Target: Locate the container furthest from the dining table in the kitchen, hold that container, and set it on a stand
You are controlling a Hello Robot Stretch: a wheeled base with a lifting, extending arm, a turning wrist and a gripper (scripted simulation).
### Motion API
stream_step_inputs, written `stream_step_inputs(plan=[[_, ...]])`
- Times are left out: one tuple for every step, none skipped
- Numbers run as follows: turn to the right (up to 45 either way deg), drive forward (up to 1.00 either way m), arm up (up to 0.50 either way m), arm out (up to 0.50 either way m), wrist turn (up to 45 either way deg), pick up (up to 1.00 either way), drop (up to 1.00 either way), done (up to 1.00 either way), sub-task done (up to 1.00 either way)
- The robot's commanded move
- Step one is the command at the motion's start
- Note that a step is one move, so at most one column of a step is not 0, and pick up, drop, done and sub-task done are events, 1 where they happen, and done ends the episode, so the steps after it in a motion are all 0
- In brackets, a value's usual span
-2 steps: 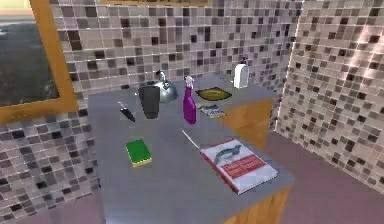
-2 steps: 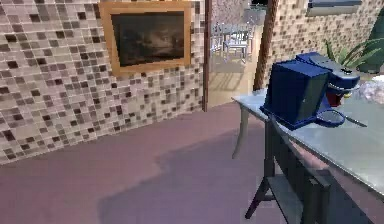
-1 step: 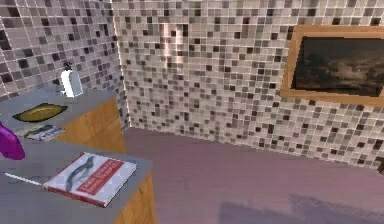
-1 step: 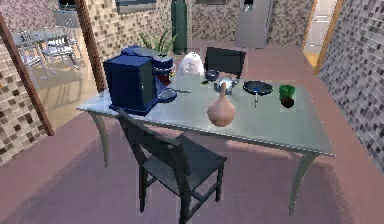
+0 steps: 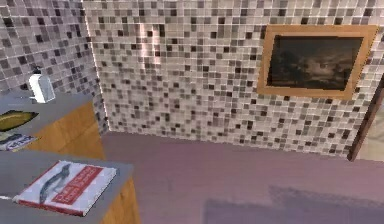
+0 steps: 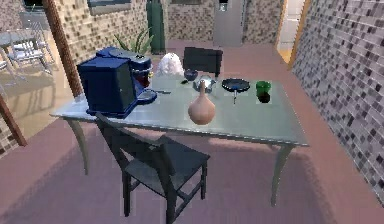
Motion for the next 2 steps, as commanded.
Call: stream_step_inputs(plan=[[0.0,0.70,0.00,0.00,0.0,0.00,0.00,0.00,0.00],[-24.0,0.00,0.00,0.00,0.0,0.00,0.00,0.00,0.00]])
